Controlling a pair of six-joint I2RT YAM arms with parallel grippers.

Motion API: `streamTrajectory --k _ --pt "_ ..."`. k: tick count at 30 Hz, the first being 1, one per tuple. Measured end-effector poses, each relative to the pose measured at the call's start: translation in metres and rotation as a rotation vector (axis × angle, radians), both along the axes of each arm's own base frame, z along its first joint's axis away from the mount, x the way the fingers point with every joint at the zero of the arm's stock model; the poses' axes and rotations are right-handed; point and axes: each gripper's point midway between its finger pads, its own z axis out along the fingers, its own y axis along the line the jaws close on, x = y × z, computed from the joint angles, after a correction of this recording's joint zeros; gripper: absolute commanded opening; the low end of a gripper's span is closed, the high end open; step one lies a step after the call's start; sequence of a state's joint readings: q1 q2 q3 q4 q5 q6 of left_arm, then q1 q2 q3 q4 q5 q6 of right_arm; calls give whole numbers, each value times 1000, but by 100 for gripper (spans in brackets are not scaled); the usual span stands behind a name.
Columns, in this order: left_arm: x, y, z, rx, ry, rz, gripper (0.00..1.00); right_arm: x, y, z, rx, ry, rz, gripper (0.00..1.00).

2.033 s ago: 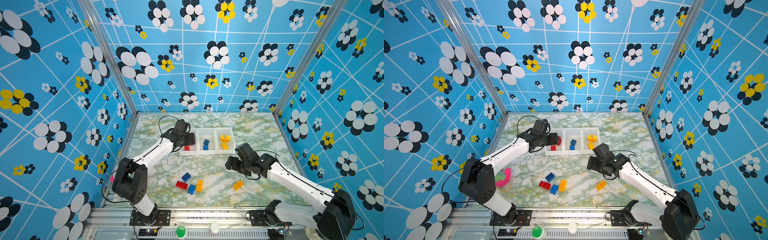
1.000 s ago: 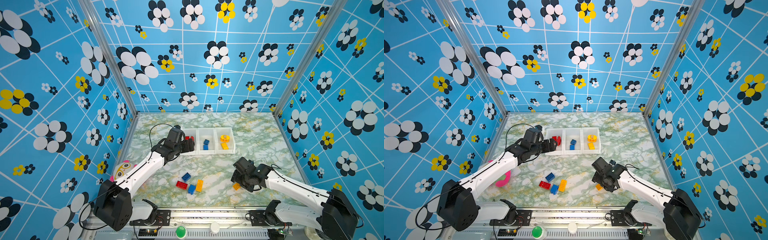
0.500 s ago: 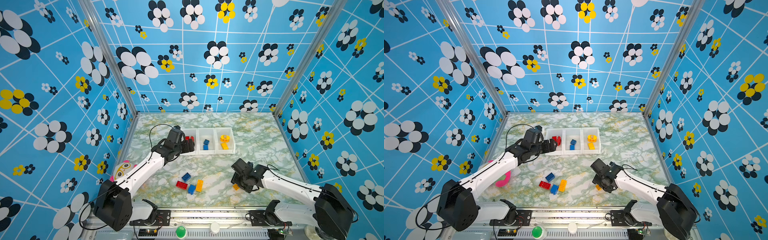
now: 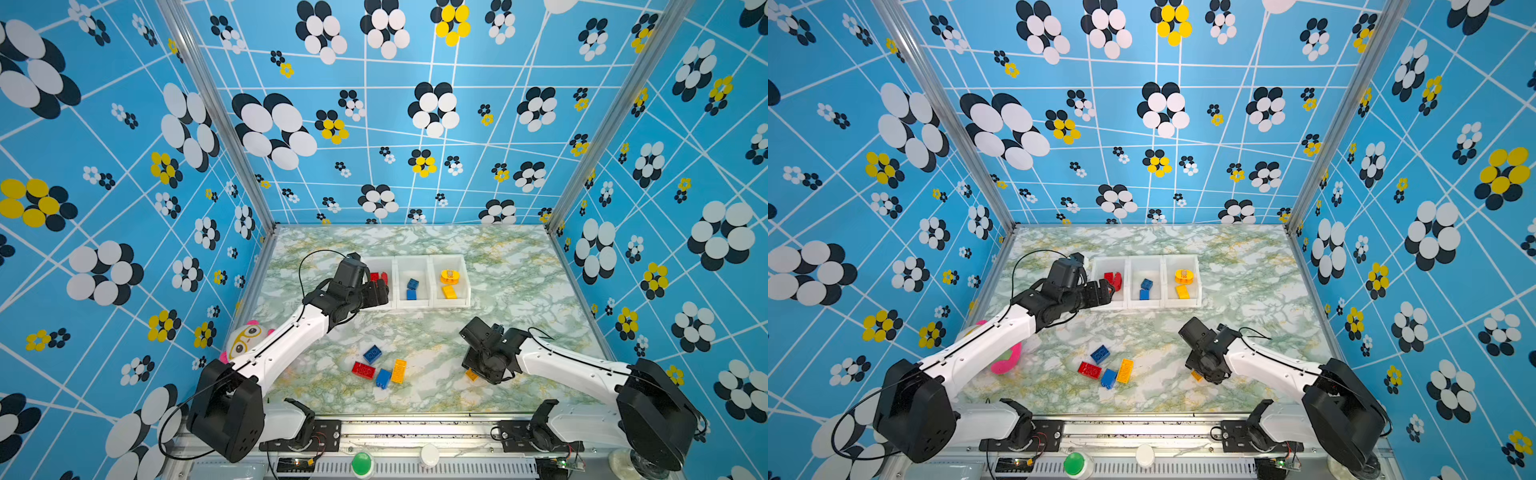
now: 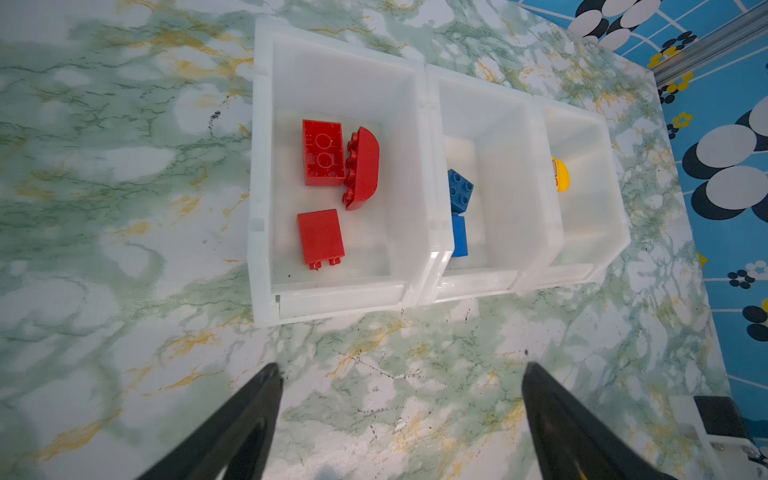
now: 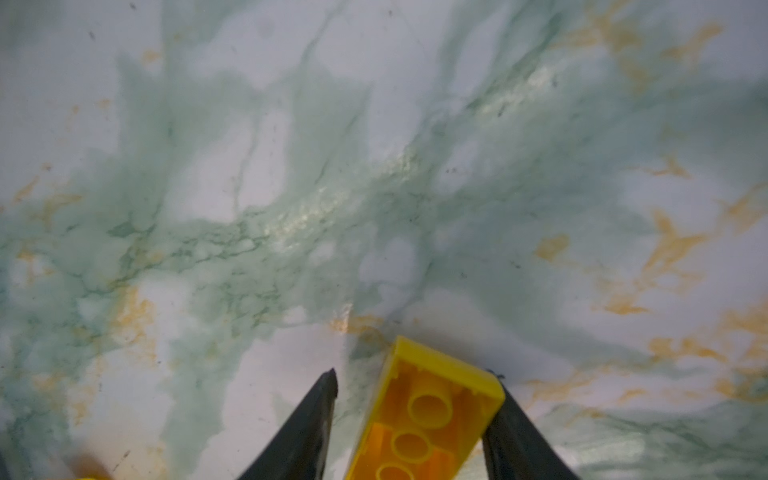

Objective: Sort the legos into containers by color
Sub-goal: 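Close the right gripper on the yellow brick and lift it, then carry the yellow brick with the right gripper into the yellow bin, release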

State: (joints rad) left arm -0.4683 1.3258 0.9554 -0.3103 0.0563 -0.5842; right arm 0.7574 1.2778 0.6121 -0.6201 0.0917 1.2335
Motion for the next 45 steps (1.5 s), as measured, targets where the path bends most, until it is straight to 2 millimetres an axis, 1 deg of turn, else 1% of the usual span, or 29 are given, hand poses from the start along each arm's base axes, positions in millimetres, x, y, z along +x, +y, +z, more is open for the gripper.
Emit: streamTrajectory --k 5,10,16,19,22,28,30,33,37,41,45 --pt "0 0 3 -4 -8 0 92 -1 -1 -3 -12 9 12 46" --pt "-1 1 4 -5 -11 1 92 -1 -1 -4 -18 13 22 37" --pt "-2 1 5 -6 -13 1 92 0 0 -2 -17 9 29 32" --pt "-3 2 3 -3 -10 2 92 4 1 5 -27 1 41 32" --pt "-4 3 2 -1 -6 2 92 12 2 20 -40 -35 63 32" --pt "-6 3 5 -6 -15 2 92 45 15 68 -71 -151 149 32" --pt "-7 4 7 -7 -18 2 92 58 20 81 -88 -184 181 32" --pt "-8 5 8 -9 -22 2 93 80 22 97 -127 -216 224 32" --pt "-13 7 7 -5 -15 2 93 110 24 109 -180 -242 276 32" --pt "-15 8 8 -6 -17 2 93 139 27 118 -225 -258 330 32" --pt "-16 9 8 -5 -14 2 93 165 32 119 -261 -263 386 33"
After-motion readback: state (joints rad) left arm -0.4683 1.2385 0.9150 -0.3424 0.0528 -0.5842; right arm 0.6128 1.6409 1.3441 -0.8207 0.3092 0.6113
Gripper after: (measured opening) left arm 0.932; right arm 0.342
